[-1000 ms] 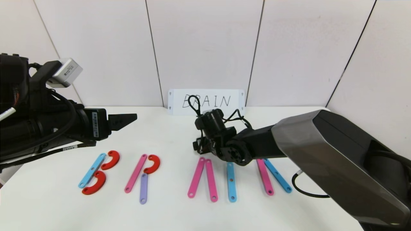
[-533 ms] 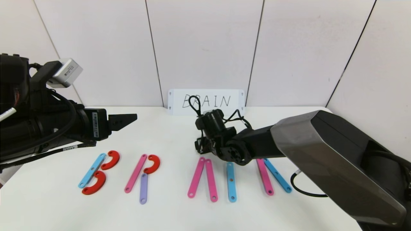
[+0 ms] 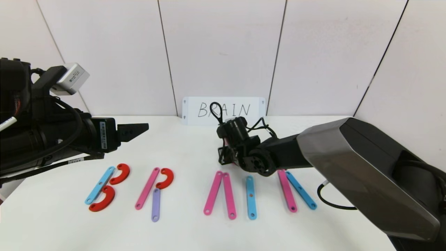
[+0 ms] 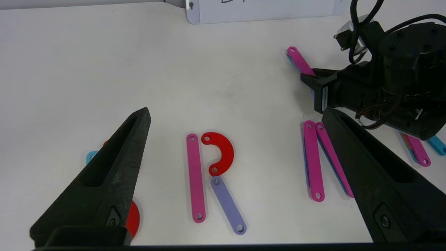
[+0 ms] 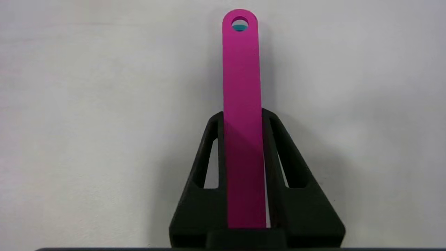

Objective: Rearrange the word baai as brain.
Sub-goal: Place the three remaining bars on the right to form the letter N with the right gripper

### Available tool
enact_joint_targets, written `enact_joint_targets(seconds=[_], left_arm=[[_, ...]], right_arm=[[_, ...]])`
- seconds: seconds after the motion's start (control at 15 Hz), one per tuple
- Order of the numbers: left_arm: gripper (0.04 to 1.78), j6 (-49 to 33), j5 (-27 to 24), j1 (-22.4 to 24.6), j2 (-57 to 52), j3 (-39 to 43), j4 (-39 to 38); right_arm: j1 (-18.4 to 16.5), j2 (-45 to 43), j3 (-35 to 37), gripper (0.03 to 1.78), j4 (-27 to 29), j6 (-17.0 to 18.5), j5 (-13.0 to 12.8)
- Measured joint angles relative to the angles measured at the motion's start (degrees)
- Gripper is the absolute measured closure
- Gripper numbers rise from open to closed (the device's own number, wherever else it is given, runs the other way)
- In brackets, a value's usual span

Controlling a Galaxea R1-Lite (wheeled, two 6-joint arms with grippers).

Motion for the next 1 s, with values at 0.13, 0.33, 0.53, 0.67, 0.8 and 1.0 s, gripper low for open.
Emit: enact_joint_targets(seconds=[0.13, 0.33, 0.53, 0.67, 0.8, 1.0], left_arm=[[0.10, 0.00, -0.02, 0.00, 0.00, 0.00, 0.00], [0.10, 0.00, 0.00, 0.00, -0.02, 0.00, -0.02], [0.10, -0.02, 0.00, 0.00, -0.02, 0.00, 0.00], [0.10, 0.00, -0.02, -0.02, -0.02, 0.00, -0.02], [0.10, 0.00, -0.05, -0.07, -0.09, 0.00, 0.05], [0.10, -0.02, -0.09, -0.09, -0.16, 0.05, 0.06]], right_arm=[[-0.56, -0.15, 0.13, 1.51, 0.06, 0.00, -0.01], [-2.32, -0.91, 0.16, 1.51, 0.24, -0.05, -0.04], [-6.03, -4.04, 0.00, 1.51, 1.55, -0.63, 0.16], [-9.33, -7.39, -0.78, 1.51, 3.89, -1.23, 0.32], [-12.71, -11.78, -1.08, 1.51, 7.09, -2.51, 0.46], [-16.35, -19.82, 3.58, 1.51, 9.42, -5.99, 1.04]])
